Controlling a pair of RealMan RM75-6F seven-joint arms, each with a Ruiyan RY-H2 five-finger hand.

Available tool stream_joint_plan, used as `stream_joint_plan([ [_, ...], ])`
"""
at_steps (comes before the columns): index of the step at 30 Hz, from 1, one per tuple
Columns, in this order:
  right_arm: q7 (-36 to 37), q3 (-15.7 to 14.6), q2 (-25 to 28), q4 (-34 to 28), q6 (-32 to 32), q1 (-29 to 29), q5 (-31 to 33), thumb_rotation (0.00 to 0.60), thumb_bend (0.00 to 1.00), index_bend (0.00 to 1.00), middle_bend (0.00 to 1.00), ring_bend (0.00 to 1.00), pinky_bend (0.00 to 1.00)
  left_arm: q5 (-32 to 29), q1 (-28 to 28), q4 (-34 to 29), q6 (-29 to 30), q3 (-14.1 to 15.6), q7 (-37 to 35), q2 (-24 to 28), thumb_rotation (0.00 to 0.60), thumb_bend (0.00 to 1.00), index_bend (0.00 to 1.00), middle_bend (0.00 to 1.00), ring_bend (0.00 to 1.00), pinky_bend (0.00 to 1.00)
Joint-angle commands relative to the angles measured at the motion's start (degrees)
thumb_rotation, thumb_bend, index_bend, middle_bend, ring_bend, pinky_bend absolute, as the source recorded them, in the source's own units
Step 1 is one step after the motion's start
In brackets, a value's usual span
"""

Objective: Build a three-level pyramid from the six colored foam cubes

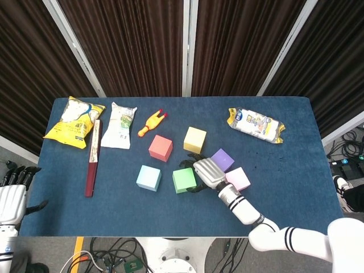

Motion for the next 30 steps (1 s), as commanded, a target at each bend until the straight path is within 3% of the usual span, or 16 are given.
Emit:
stream_joint_plan([
  [1,-3.57,0.88,0.21,-2.42,1.58,-0.97,3.11,0.6,0.09,0.29,0.42,0.11,0.14,0.05,-0.07,0.12,-0.05,-0.03,-0.11,-0.08,0.6,0.0,0.2,0.19,0.09,0.12],
  [15,-11.42,3.93,-2.52,-5.1,3.88,-0.31,12.17,0.6,0.1,0.29,0.42,0.11,0.1,0.01,0.03,0.77,-0.06,0.1,-0.96,-0.24,0.6,0.0,0.2,0.19,0.09,0.12],
  [30,-17.16,5.81,-6.41,-2.59,4.0,2.62,18.36,0.6,0.1,0.27,0.39,0.11,0.06,-0.11,0.25,1.36,0.04,0.2,-1.55,-0.58,0.6,0.0,0.2,0.19,0.09,0.12],
])
